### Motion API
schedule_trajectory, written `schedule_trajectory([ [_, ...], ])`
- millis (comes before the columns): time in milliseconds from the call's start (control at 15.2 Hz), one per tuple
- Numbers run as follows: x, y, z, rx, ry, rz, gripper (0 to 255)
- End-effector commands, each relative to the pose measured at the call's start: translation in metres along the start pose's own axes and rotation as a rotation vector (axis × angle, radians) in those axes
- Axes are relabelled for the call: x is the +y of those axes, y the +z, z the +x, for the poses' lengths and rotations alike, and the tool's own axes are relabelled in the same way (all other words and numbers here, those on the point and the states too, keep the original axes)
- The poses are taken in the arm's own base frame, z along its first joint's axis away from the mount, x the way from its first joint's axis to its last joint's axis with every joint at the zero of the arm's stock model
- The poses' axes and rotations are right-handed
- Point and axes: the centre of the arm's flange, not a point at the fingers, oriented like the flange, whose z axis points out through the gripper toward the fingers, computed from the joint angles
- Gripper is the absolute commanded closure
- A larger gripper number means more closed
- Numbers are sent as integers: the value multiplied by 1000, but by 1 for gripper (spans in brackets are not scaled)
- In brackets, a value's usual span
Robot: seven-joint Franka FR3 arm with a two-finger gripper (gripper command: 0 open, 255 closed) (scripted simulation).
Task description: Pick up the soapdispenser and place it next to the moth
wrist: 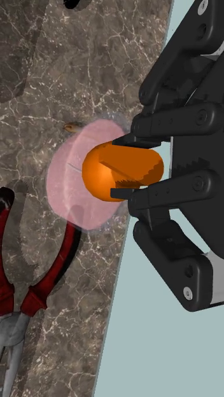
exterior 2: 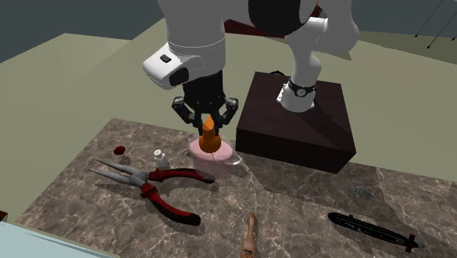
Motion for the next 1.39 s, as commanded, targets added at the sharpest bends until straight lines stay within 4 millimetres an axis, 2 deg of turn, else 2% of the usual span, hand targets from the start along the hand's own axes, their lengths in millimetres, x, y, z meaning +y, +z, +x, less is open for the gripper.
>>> schedule_trajectory([
  [0, -27, 3, -4, 0, 1, 0, 255],
  [1320, -289, 4, -34, 0, 1, 0, 255],
])
